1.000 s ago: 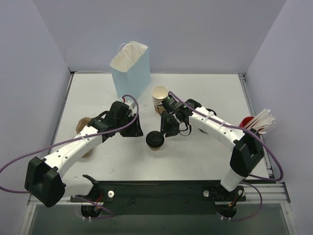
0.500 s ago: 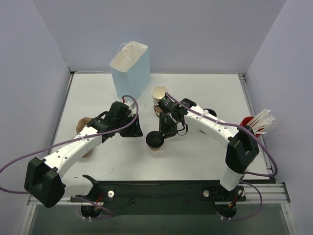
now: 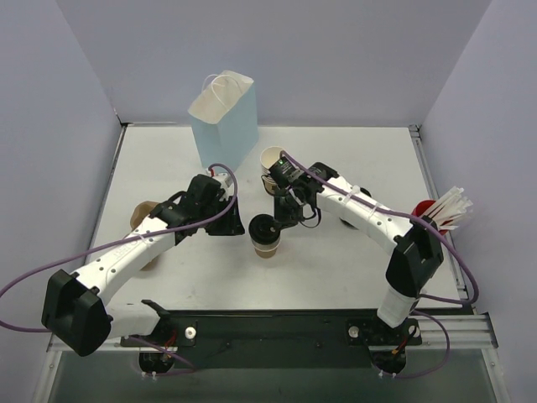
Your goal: Pack the takeout coffee
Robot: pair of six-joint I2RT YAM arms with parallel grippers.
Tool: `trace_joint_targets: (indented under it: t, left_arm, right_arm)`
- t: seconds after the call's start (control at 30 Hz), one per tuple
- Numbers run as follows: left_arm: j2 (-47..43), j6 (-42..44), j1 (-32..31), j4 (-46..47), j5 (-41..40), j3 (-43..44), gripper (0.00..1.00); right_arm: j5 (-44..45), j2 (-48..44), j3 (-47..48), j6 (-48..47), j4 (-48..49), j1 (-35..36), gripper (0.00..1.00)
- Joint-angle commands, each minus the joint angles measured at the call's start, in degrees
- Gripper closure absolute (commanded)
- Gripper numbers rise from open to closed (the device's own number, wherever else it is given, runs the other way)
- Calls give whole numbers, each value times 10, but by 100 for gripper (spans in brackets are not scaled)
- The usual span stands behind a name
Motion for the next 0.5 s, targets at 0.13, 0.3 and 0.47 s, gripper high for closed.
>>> trace_joint_targets:
  t: [0.13,0.3,0.47]
  left_arm:
    - [-20,0,4,4,-12,5,49]
    - [-25,-14,18,-1,-28,-14,49]
    - [-40,-21,41,2,-17,-25,49]
  right_arm:
    - [40,33,68,-42,-92,6,100]
    - [60,57,104,-64,-136,19,100]
    - [59,70,112,-68,-137,31,100]
